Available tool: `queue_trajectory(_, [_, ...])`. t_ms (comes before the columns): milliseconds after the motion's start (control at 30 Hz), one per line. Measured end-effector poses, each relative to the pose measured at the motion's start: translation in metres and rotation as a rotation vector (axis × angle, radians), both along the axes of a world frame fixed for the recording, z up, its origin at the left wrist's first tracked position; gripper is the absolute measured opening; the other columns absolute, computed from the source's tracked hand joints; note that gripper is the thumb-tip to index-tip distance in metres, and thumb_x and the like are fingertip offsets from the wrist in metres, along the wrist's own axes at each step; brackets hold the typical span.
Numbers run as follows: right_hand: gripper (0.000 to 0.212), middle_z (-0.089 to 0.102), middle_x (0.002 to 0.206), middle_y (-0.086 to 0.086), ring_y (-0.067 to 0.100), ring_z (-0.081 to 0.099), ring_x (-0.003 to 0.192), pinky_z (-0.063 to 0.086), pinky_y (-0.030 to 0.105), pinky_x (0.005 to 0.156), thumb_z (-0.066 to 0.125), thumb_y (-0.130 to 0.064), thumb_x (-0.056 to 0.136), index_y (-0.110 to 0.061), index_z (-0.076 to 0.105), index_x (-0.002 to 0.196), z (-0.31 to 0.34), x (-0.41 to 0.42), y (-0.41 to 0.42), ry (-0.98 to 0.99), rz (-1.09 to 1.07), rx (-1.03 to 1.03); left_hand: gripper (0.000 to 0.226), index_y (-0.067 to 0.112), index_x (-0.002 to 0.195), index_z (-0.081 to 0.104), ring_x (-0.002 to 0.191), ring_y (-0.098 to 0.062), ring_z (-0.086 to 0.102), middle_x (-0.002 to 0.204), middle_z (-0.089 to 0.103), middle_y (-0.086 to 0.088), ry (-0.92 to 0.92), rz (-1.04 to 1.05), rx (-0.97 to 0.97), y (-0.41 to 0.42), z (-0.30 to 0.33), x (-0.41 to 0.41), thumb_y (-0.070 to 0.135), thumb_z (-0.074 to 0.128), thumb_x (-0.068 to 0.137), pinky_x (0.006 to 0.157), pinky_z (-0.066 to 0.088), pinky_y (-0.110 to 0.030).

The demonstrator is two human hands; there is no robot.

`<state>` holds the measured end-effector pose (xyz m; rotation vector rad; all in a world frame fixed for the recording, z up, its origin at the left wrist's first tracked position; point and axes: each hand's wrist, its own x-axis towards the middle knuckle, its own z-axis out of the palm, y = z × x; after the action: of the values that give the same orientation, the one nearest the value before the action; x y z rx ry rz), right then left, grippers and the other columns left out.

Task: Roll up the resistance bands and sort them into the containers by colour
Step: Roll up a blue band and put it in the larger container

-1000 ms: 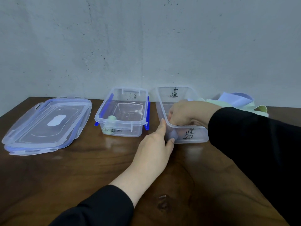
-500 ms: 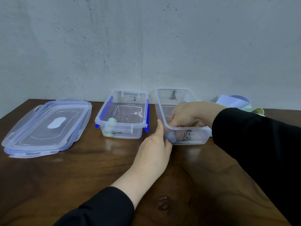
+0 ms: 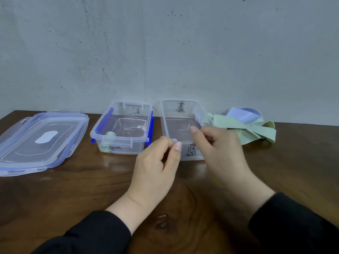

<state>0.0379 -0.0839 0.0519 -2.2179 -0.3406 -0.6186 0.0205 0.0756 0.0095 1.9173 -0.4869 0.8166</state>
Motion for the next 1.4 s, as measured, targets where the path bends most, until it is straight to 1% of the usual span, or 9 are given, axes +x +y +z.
queue_trajectory(100, [0.051,0.039,0.045,-0.001,0.011,0.037,0.045,0.034,0.033,0.048,0.058,-0.038,0.095,-0.018,0.042,0.051,-0.04,-0.035,-0.011,0.089,0.036,-0.013,0.042,0.017,0.061,0.044,0.051,-0.011,0.044,0.052,0.04,0.006,0.114,-0.051,0.031,-0.017,-0.002,-0.005,0.036,0.047,0.098,0.05,0.036,-0.025])
queue_trajectory(300, [0.047,0.055,0.057,0.008,0.019,0.052,0.056,0.045,0.038,0.059,0.056,-0.041,0.095,-0.012,0.055,0.059,-0.058,-0.039,-0.057,0.237,-0.071,-0.032,0.045,0.013,0.063,0.054,0.056,-0.014,0.053,0.056,0.055,-0.004,0.44,-0.046,0.139,-0.054,-0.015,-0.014,0.043,0.05,0.096,0.058,0.043,-0.034])
queue_trajectory(433, [0.017,0.06,0.084,-0.008,0.008,0.056,0.076,0.047,0.028,0.071,0.058,-0.034,0.095,-0.023,0.066,0.084,-0.061,-0.022,-0.09,0.184,-0.179,-0.052,0.045,0.014,0.064,0.055,0.054,-0.011,0.052,0.058,0.058,-0.004,0.496,-0.001,0.183,-0.056,-0.019,-0.012,0.045,0.049,0.096,0.058,0.044,-0.031])
queue_trajectory(667, [0.02,0.052,0.117,-0.013,0.003,0.055,0.072,0.041,0.02,0.071,0.058,-0.025,0.096,-0.026,0.063,0.115,-0.066,0.008,-0.114,0.202,-0.173,-0.028,0.045,0.015,0.065,0.058,0.05,-0.01,0.051,0.055,0.057,-0.003,0.513,0.101,0.308,-0.064,-0.019,-0.007,0.047,0.048,0.096,0.05,0.04,-0.025])
queue_trajectory(833, [0.042,0.053,0.129,-0.006,0.012,0.056,0.085,0.046,0.029,0.084,0.059,-0.03,0.094,-0.027,0.051,0.135,-0.064,0.024,-0.127,0.244,-0.187,-0.062,0.045,0.02,0.065,0.056,0.057,-0.011,0.056,0.056,0.058,0.001,0.465,0.213,0.445,-0.073,-0.019,-0.003,0.05,0.046,0.097,0.052,0.045,-0.027])
queue_trajectory(967, [0.057,0.05,0.13,-0.014,0.015,0.058,0.108,0.051,0.037,0.083,0.065,-0.05,0.086,-0.037,0.044,0.137,-0.064,0.027,-0.119,0.281,-0.184,-0.242,0.045,0.021,0.063,0.052,0.056,-0.011,0.054,0.052,0.051,0.003,0.415,0.26,0.533,-0.077,-0.02,-0.002,0.05,0.044,0.097,0.053,0.047,-0.032])
queue_trajectory(1100, [0.04,0.057,0.118,-0.01,0.019,0.061,0.099,0.046,0.032,0.072,0.057,-0.051,0.091,-0.035,0.055,0.127,-0.067,0.037,-0.111,0.257,-0.318,-0.334,0.046,0.021,0.062,0.05,0.056,-0.01,0.053,0.051,0.049,0.003,0.409,0.258,0.546,-0.078,-0.021,-0.002,0.051,0.043,0.097,0.051,0.043,-0.029])
queue_trajectory(1233, [0.021,0.066,0.091,0.004,0.028,0.059,0.081,0.05,0.037,0.065,0.046,-0.034,0.098,-0.021,0.062,0.098,-0.063,0.043,-0.114,0.163,-0.39,-0.045,0.046,0.021,0.063,0.05,0.057,-0.01,0.053,0.052,0.049,0.004,0.428,0.251,0.546,-0.077,-0.02,-0.003,0.051,0.043,0.097,0.051,0.042,-0.028])
queue_trajectory(1400, [0.022,0.067,0.089,-0.005,0.016,0.06,0.078,0.05,0.033,0.071,0.041,-0.023,0.099,-0.032,0.059,0.109,-0.047,0.026,-0.121,-0.056,-0.34,0.42,0.047,0.019,0.06,0.046,0.055,-0.013,0.052,0.05,0.047,0.002,0.461,0.228,0.484,-0.075,-0.019,-0.003,0.049,0.046,0.096,0.049,0.037,-0.028])
